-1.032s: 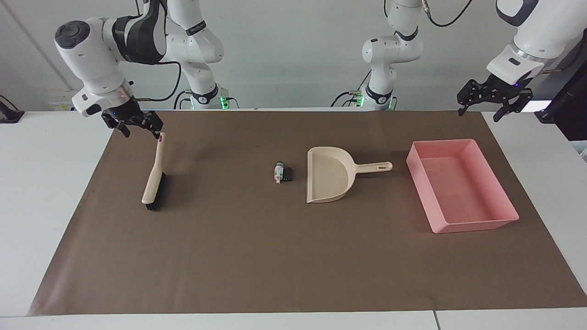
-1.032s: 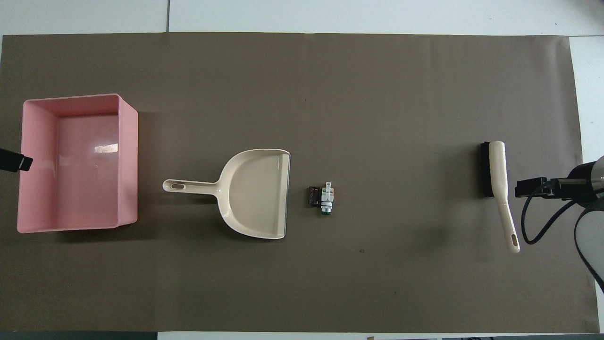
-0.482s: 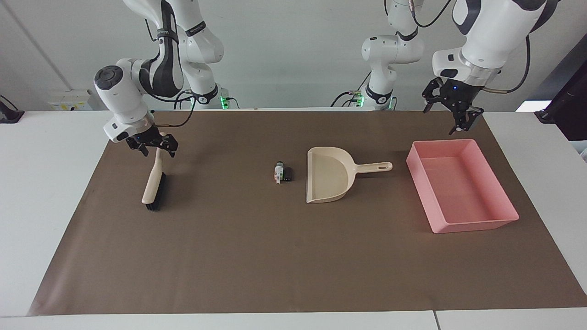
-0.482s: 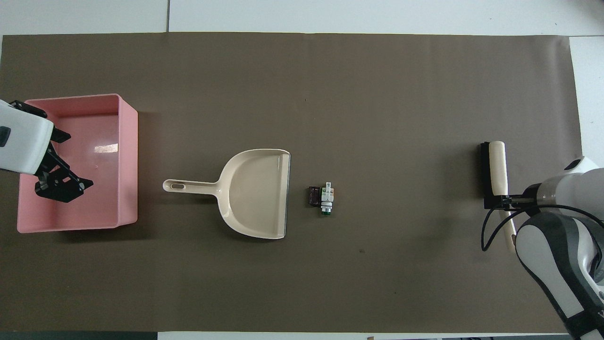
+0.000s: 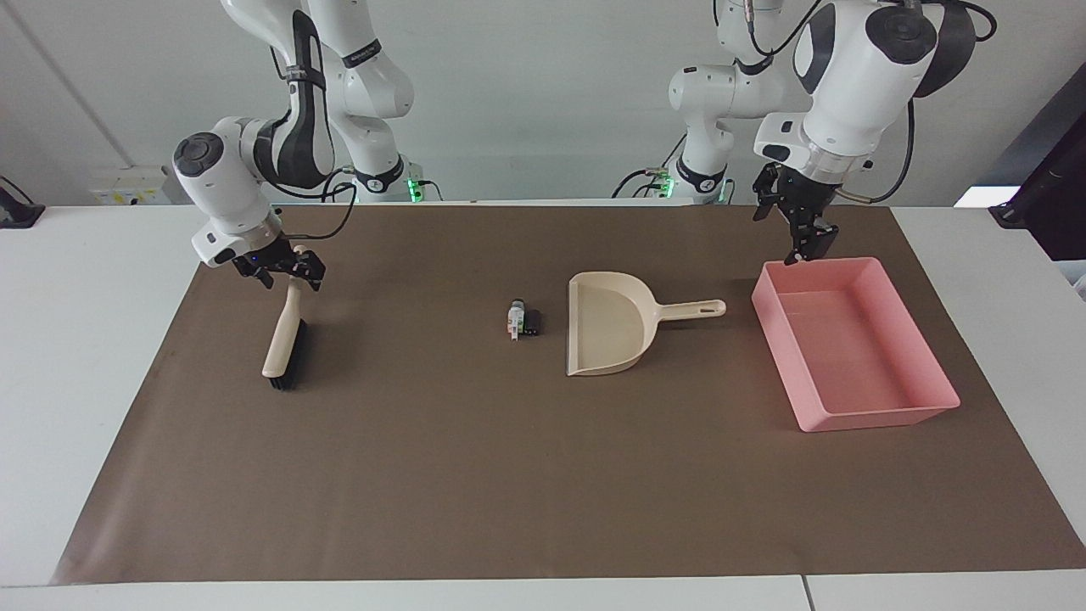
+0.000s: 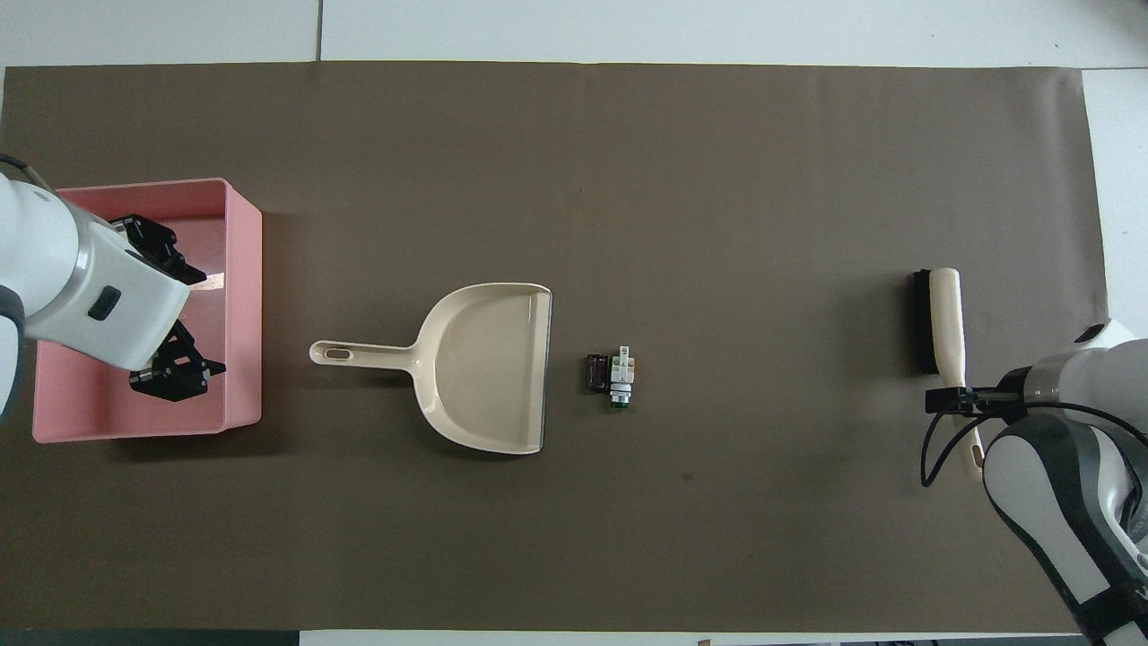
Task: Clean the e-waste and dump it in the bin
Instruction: 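Grasp the dustpan handle with the left gripper while the right gripper grasps the brush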
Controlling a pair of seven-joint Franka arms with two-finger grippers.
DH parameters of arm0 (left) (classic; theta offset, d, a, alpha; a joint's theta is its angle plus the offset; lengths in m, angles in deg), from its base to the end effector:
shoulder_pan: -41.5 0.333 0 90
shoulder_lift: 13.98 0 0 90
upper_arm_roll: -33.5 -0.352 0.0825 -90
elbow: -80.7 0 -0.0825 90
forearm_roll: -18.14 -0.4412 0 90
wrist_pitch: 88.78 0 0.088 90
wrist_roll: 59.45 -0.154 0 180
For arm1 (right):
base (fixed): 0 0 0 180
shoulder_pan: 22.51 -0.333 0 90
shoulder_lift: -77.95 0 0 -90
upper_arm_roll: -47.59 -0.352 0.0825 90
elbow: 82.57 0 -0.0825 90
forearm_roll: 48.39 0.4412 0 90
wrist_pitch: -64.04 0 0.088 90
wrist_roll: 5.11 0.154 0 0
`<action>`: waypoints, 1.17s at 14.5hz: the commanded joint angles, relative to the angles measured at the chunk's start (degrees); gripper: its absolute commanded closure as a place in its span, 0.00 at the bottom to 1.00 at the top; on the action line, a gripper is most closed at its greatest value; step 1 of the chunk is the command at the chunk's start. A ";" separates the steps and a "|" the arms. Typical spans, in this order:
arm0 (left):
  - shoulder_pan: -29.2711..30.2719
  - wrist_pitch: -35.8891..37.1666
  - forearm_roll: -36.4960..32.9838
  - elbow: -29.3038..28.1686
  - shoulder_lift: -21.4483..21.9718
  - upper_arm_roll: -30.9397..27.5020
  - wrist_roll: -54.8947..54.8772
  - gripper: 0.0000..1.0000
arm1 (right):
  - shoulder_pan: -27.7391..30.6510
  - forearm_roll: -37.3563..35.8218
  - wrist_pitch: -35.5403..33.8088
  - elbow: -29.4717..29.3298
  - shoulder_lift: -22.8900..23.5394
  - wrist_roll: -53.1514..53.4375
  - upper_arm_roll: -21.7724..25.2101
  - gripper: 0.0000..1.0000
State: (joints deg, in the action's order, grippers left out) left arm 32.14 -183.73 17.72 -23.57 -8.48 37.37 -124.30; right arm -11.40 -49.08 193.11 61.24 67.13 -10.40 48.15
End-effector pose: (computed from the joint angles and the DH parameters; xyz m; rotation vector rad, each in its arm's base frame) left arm 0.5593 -0.1316 0.5459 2.4254 -1.9676 -0.1034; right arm 0.4613 -0.0959 0.2941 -3.1327 0.1618 0.1079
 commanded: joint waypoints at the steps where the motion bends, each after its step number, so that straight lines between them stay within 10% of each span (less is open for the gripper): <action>1: -1.53 -4.36 -0.64 -4.79 1.79 -0.53 -1.16 0.02 | 0.85 1.03 1.27 2.79 -1.13 0.10 -0.39 0.01; 9: -7.68 -16.91 -4.49 -16.12 0.74 -0.53 0.94 0.04 | 0.58 1.03 0.65 1.74 -0.60 -0.78 -0.39 0.12; 14: -14.88 -23.16 -9.59 -17.98 -5.58 -0.53 12.79 0.04 | 0.76 1.03 0.66 1.22 -0.34 -2.88 -0.39 0.49; 17: -17.45 -26.68 -16.27 -20.36 -7.34 -0.53 19.14 0.05 | 0.76 1.03 0.04 0.42 -0.08 -2.98 -0.39 0.95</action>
State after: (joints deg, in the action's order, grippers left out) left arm 15.97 -207.64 4.53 -42.18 -15.38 37.58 -108.21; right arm -11.43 -49.07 193.25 61.99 67.16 -11.62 48.10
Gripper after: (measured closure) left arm 0.048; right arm 0.568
